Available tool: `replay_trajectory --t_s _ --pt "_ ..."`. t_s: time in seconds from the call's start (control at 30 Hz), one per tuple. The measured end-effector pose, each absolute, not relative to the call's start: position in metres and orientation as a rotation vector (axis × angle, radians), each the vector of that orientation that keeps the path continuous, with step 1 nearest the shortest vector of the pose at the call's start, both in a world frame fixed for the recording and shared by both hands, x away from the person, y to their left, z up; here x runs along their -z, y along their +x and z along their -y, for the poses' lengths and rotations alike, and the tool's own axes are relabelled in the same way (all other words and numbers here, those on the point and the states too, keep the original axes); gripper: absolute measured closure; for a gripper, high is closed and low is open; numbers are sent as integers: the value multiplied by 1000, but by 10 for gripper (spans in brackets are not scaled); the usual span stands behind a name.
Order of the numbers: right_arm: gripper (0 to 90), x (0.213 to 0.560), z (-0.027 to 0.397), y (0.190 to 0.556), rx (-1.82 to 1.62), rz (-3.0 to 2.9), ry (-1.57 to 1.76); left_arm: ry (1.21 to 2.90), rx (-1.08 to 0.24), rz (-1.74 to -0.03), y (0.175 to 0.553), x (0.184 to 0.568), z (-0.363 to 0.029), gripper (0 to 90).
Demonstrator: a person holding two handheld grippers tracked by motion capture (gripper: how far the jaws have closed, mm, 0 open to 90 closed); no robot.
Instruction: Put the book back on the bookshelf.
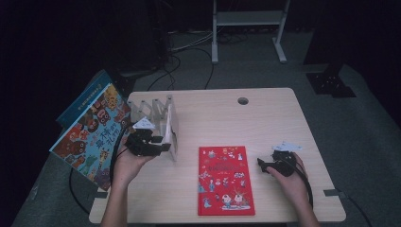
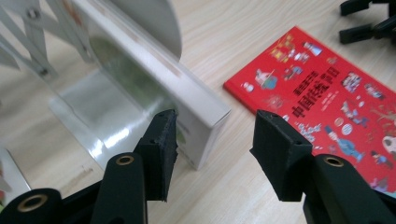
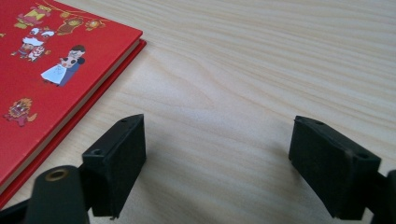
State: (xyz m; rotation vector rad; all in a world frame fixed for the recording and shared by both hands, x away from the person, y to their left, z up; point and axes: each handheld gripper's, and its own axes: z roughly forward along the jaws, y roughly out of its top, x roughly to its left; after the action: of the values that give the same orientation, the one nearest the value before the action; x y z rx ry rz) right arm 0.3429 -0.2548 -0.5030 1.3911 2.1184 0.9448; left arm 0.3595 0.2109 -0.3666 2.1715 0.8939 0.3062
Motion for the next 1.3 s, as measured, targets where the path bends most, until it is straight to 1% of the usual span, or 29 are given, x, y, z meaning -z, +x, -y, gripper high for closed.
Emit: replay_trajectory --t_s 0.1,0.2,0.27,0.37,0.47,0.5,0.63,0.9,1.07,1.17,1.23,1.3 --pt "134 503 255 343 -936 -2113 1404 2182 -317 -864 358 358 -204 471" --pt "136 503 255 342 -933 -2116 1404 2183 -317 -822 357 352 -195 452" --pt "168 503 255 341 -933 -2121 1401 2181 -315 -799 356 350 -188 429" --pt "268 499 255 338 -919 -2139 1403 2189 -305 -746 356 348 -177 400" --pt "279 496 253 335 -923 -2149 1423 2199 -286 -707 357 349 -164 370" --pt "282 492 251 332 -942 -2145 1413 2197 -281 -701 358 349 -160 347" --pt "287 486 244 329 -960 -2153 1391 2217 -259 -640 360 352 -142 313" --pt "298 481 215 331 -984 -2213 1346 2261 -205 -545 366 366 -110 285" --pt "293 484 194 336 -993 -2270 1324 2280 -185 -515 372 385 -92 271" --pt "279 486 183 340 -989 -2297 1320 2290 -191 -506 376 395 -83 260" --pt "251 487 179 342 -1009 -2324 1346 2276 -170 -504 381 403 -79 255" --pt "254 487 175 343 -1019 -2331 1347 2290 -159 -511 386 410 -75 242"
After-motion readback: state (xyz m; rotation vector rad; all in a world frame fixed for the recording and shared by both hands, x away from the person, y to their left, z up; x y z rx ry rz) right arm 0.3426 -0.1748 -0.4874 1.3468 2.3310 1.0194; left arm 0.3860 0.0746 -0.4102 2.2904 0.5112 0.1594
